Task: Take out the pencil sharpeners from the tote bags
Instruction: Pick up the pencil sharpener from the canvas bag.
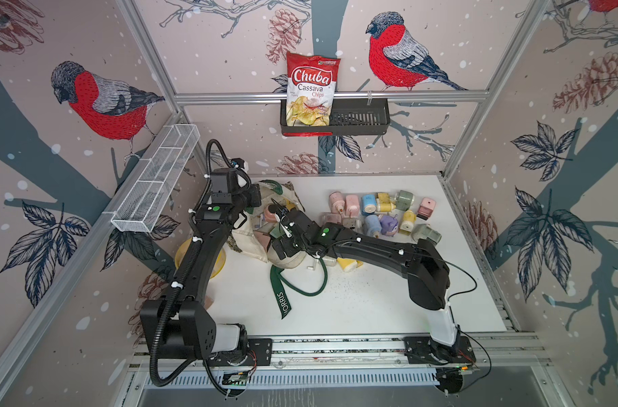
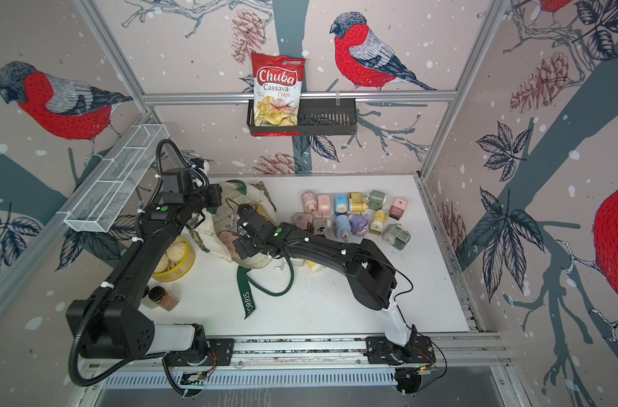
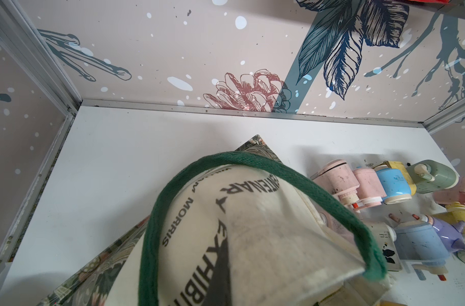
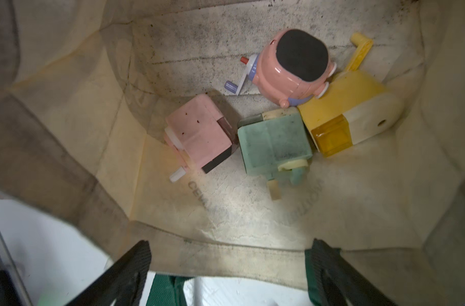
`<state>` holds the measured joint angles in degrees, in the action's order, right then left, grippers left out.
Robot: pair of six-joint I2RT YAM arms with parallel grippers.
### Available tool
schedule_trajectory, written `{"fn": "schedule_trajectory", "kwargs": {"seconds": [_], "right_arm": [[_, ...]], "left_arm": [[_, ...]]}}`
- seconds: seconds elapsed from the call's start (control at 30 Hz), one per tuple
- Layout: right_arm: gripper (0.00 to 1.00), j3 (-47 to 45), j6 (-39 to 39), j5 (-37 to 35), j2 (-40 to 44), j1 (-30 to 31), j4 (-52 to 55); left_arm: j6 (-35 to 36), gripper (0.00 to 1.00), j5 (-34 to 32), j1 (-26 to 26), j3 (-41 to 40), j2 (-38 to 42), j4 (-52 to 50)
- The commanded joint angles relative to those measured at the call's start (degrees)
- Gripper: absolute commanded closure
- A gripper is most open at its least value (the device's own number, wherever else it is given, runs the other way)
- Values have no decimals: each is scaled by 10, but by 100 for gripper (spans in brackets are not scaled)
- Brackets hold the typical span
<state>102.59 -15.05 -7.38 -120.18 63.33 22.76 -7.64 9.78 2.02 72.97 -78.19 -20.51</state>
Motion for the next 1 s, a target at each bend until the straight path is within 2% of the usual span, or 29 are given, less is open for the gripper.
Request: {"fn": "schedule_trajectory", "kwargs": {"seconds": [0.0, 0.27, 0.4, 0.63, 0.97], "right_arm": [[3, 42, 16, -27, -35, -3, 32], [0, 115, 27, -36, -106, -19, 25], [0, 143, 25, -13, -137, -34, 32], [0, 156, 32, 29, -167, -48, 16], [0, 178, 40, 45, -208, -63, -7]], "left_arm": [[-2, 100, 2, -1, 2, 4, 48], [-1, 100, 1, -1, 2, 5, 48], [-1, 100, 1, -1, 2, 4, 48], [-1, 100, 0, -2, 3, 3, 47], [-1, 100, 1, -2, 3, 3, 47]]}}
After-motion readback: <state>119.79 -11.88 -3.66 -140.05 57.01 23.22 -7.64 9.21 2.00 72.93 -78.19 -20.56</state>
